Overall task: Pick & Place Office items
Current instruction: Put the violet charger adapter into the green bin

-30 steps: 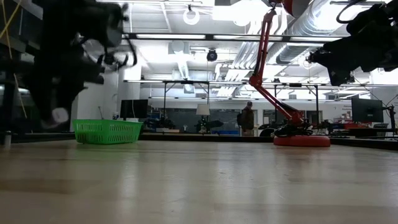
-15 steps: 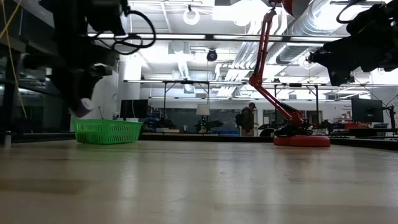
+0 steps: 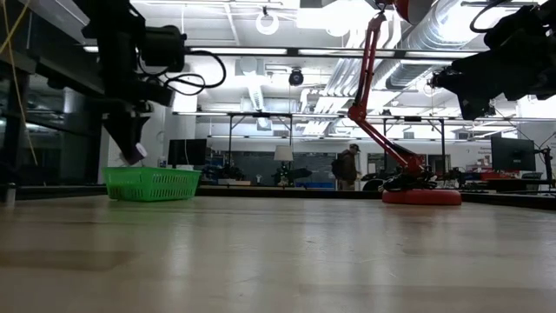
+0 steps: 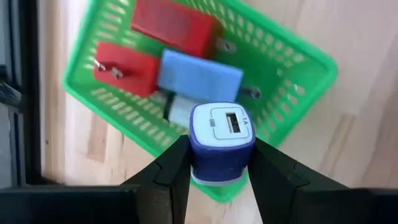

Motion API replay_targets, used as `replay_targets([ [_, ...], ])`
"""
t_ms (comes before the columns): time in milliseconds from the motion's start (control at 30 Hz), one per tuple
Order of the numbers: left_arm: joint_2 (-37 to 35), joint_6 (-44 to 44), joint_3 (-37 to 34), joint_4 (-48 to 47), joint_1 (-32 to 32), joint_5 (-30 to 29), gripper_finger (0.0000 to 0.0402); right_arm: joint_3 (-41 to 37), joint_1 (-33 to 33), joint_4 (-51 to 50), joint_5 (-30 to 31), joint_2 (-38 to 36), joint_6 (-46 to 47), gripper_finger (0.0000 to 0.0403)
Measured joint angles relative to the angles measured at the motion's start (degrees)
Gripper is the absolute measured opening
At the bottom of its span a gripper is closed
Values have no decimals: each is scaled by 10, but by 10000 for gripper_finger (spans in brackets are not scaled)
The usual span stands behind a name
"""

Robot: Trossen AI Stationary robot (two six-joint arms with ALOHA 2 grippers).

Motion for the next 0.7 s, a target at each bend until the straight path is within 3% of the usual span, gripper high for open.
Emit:
replay_targets([
  [467,26,13,-1,34,18,30,129,0,0,0,0,0,0,146],
  [700,42,12,-1,34,19,31,169,0,0,0,0,0,0,146],
])
